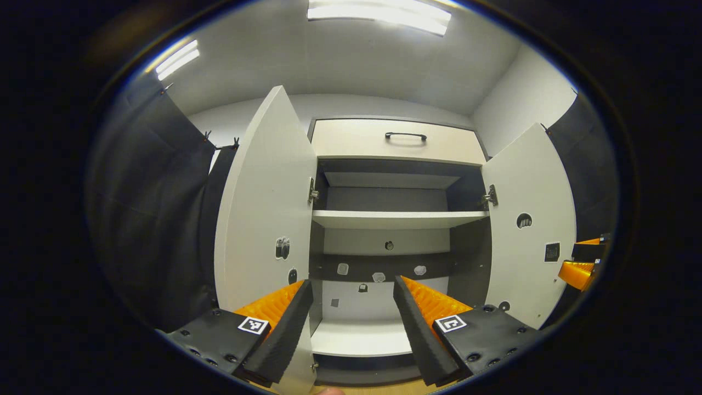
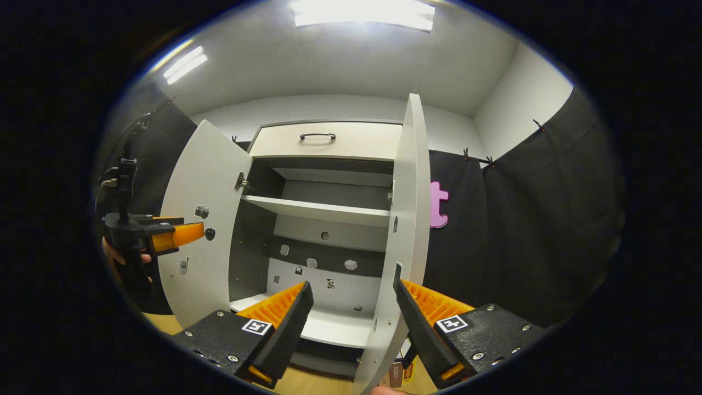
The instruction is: Open the right door of the double-door shoe cabinet with the right hand, and open the left door with the left hand.
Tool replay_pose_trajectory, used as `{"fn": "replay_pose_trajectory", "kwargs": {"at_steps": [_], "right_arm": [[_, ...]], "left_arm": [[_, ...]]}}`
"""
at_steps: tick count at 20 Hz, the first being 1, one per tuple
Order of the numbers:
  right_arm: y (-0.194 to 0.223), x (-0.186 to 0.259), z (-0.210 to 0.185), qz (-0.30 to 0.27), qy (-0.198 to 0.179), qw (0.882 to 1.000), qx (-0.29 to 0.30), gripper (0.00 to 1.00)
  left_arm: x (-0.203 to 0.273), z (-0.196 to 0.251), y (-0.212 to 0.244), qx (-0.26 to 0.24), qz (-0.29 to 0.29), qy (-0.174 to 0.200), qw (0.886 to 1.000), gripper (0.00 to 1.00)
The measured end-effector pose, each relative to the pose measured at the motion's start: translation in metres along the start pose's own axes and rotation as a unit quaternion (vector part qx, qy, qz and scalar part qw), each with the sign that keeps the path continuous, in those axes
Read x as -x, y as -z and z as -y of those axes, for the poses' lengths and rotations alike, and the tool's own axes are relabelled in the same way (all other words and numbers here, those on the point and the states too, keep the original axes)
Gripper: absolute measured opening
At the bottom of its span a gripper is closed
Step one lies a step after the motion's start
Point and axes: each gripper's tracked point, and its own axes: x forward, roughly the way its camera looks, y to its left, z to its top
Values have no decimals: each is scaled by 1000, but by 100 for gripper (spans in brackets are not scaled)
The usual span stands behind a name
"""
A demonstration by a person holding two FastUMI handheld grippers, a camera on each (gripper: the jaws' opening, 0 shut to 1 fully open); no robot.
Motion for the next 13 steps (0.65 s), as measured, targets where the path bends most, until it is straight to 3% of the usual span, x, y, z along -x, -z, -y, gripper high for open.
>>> {"fn": "replay_pose_trajectory", "kwargs": {"at_steps": [13], "right_arm": [[-1,10,4,-3,20,1000,0,93]], "left_arm": [[-3,3,-1,4,6,15,1000,94]]}}
